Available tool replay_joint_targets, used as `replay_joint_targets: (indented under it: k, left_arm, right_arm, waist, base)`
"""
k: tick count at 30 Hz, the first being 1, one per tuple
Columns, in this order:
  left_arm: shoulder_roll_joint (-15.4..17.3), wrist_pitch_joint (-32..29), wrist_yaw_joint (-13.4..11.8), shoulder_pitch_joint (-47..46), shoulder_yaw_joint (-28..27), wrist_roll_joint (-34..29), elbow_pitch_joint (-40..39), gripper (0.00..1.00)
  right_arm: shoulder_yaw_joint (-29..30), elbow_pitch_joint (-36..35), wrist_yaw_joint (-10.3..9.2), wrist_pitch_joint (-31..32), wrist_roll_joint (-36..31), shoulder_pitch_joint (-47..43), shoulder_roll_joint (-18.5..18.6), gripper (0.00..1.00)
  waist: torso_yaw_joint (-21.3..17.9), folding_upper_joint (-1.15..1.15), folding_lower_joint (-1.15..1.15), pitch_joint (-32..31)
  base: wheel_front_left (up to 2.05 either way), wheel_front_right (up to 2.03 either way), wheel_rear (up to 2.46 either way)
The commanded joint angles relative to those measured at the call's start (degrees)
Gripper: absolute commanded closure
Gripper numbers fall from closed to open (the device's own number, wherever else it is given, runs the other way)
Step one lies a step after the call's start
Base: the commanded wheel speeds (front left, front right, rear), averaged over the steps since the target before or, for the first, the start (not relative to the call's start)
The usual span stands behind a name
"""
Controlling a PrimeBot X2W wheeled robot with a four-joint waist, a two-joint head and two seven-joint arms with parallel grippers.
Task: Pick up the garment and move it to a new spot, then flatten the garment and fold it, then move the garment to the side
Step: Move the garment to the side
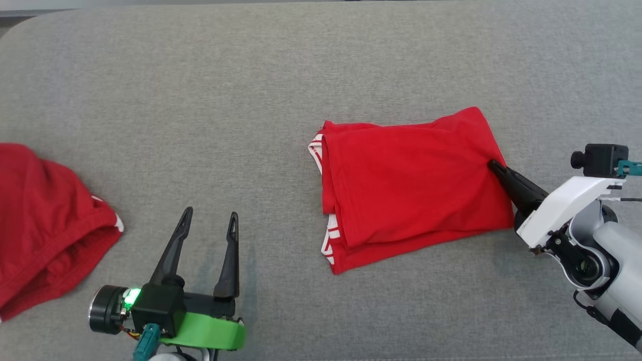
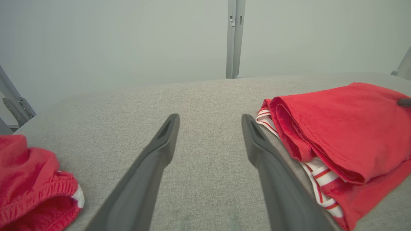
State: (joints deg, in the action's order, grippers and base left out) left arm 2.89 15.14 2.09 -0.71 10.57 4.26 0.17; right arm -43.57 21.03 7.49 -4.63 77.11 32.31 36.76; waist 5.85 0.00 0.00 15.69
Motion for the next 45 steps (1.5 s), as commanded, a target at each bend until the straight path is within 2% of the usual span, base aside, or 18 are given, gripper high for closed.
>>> replay_joint_targets:
  k: [1, 13, 21, 26, 32, 39, 45]
  left_arm:
    - [0.21, 0.01, 0.5, -1.22, -0.44, -0.59, -0.08, 0.0]
    - [3.05, 0.01, 2.75, -4.0, -1.06, -3.44, -1.06, 0.0]
    - [4.89, 0.01, 3.63, -6.46, 0.43, -4.42, -3.37, 0.0]
    - [6.25, 0.01, 4.21, -9.78, 2.64, -5.59, -5.69, 0.0]
    - [7.81, 0.0, 4.67, -15.33, 5.29, -6.67, -8.94, 0.0]
    - [8.82, 0.0, 4.88, -19.29, 7.11, -6.94, -11.28, 0.0]
    - [9.43, 0.0, 4.88, -20.72, 8.26, -7.0, -13.94, 0.0]
  right_arm:
    - [-0.44, -0.16, -0.01, -1.06, -0.33, 0.99, 0.21, 1.0]
    - [-5.46, 0.65, -0.01, -6.1, -0.17, 4.72, 0.3, 1.0]
    - [-7.64, 1.67, -0.01, -8.81, -1.52, 9.29, 0.51, 1.0]
    - [-7.57, 2.5, -0.01, -9.67, -1.88, 14.36, 1.55, 1.0]
    - [-6.04, 4.99, -0.01, -10.19, -2.53, 20.96, 4.58, 1.0]
    - [-3.18, 8.86, -0.02, -10.51, -3.02, 25.39, 8.99, 1.0]
    - [1.88, 13.51, -0.02, -10.58, -4.01, 27.96, 13.97, 1.0]
  waist:
    - [-4.28, 0.0, 0.0, 2.09]
    - [-16.14, 0.0, 0.0, 5.56]
    - [-20.88, 0.0, 0.0, 9.54]
    - [-21.92, 0.0, 0.0, 13.37]
    - [-21.13, 0.0, 0.0, 19.15]
    - [-19.5, 0.0, 0.0, 23.99]
    - [-18.11, 0.0, 0.0, 26.99]
  base:
    - [0.0, 0.0, 0.0]
    - [0.0, 0.0, 0.0]
    - [0.0, 0.0, 0.0]
    - [0.0, 0.0, 0.0]
    - [0.0, 0.0, 0.0]
    - [0.0, 0.0, 0.0]
    - [0.0, 0.0, 0.0]
